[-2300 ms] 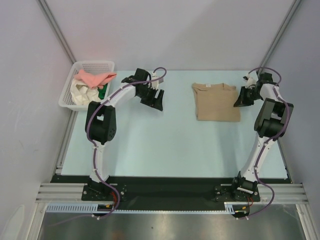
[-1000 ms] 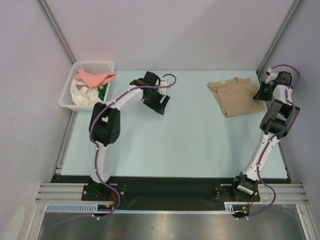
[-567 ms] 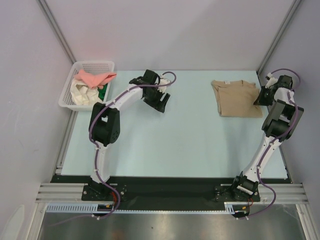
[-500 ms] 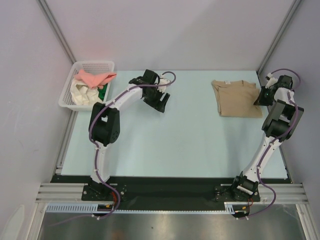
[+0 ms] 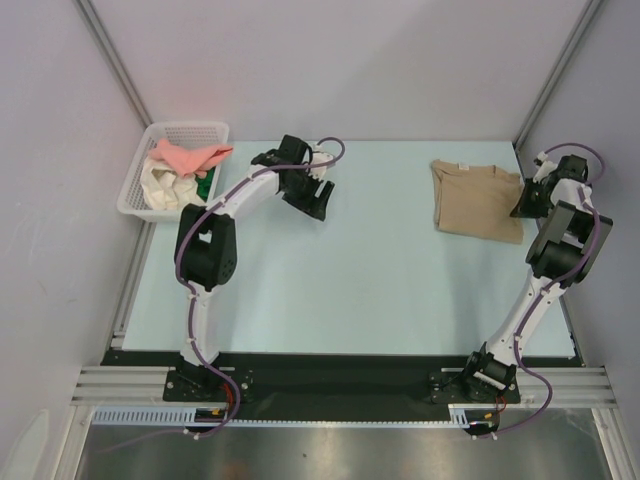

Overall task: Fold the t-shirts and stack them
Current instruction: Neatly place the folded tshirt to the corner

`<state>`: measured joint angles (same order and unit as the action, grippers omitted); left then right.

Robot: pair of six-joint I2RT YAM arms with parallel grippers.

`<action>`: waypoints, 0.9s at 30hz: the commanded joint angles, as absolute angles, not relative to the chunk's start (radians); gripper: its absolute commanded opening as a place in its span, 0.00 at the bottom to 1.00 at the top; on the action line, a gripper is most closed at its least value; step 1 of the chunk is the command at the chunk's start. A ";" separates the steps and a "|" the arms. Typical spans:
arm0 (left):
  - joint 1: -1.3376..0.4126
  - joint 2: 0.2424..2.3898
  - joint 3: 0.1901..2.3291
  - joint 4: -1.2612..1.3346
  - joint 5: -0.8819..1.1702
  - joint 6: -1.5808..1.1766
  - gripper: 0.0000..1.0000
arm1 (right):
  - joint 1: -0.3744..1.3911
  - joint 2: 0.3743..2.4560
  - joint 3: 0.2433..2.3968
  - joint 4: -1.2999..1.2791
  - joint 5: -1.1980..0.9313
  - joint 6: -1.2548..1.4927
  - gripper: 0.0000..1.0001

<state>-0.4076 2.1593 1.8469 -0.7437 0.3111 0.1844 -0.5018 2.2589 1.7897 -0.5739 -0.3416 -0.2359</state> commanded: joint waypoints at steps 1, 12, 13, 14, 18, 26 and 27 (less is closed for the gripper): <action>-0.399 2.138 1.896 -0.733 0.341 0.175 0.77 | -0.515 2.238 1.848 -0.578 -0.282 -0.224 0.00; -0.397 2.132 1.894 -0.732 0.325 0.173 0.78 | -0.505 2.316 1.965 -0.575 -0.256 -0.204 0.00; -0.397 2.134 1.894 -0.732 0.324 0.173 0.77 | -0.505 2.318 1.965 -0.577 -0.258 -0.206 0.00; -0.399 2.131 1.894 -0.732 0.321 0.175 0.78 | -0.505 2.316 1.953 -0.578 -0.258 -0.209 0.00; -0.397 2.129 1.896 -0.732 0.314 0.178 0.77 | -0.509 2.296 1.902 -0.574 -0.258 -0.222 0.00; -0.405 2.132 1.904 -0.719 0.282 0.175 0.78 | -0.508 2.276 1.919 -0.580 -0.256 -0.245 0.02; -0.405 2.129 1.905 -0.719 0.281 0.173 0.79 | -0.500 2.255 1.924 -0.583 -0.258 -0.283 0.10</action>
<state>-0.4034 2.1593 1.8568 -0.7429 0.2985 0.1841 -0.5056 2.3039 1.8931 -0.5884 -0.2737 -0.2230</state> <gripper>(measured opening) 0.783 0.051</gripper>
